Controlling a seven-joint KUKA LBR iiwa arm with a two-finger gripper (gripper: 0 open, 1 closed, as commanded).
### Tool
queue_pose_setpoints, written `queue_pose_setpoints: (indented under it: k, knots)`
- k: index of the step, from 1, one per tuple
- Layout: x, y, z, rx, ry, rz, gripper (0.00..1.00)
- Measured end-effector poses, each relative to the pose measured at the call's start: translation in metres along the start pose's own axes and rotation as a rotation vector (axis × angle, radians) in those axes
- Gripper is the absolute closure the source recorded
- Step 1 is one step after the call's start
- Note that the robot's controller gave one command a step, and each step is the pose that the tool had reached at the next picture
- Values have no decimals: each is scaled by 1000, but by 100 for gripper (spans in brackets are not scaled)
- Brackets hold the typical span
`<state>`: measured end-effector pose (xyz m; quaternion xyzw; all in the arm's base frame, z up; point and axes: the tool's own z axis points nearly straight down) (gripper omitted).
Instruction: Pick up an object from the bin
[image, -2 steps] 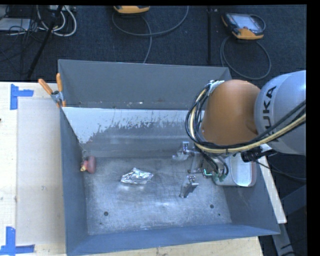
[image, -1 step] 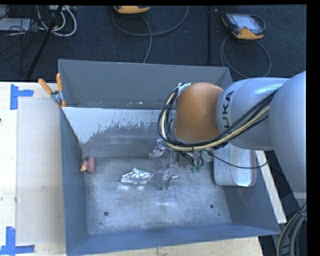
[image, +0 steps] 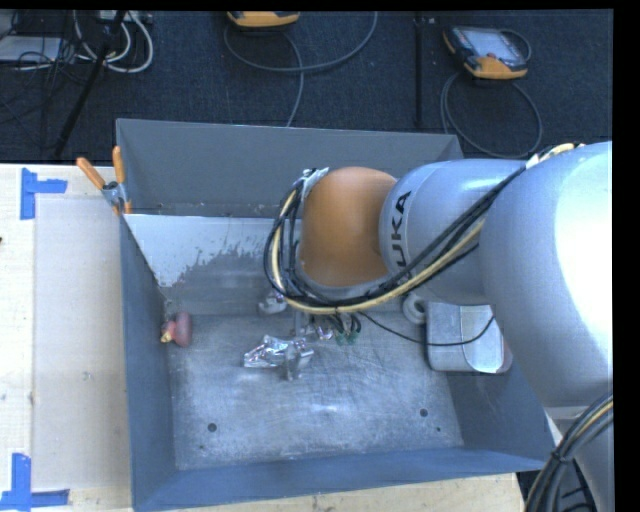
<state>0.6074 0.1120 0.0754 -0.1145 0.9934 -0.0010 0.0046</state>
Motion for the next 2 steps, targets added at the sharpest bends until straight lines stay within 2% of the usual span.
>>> queue_pose_setpoints:
  k: [1, 2]
  knots:
    - [-2, 0, -2, -3, -8, 5, 100]
    - [13, 6, -131, -3, -1, -8, 100]
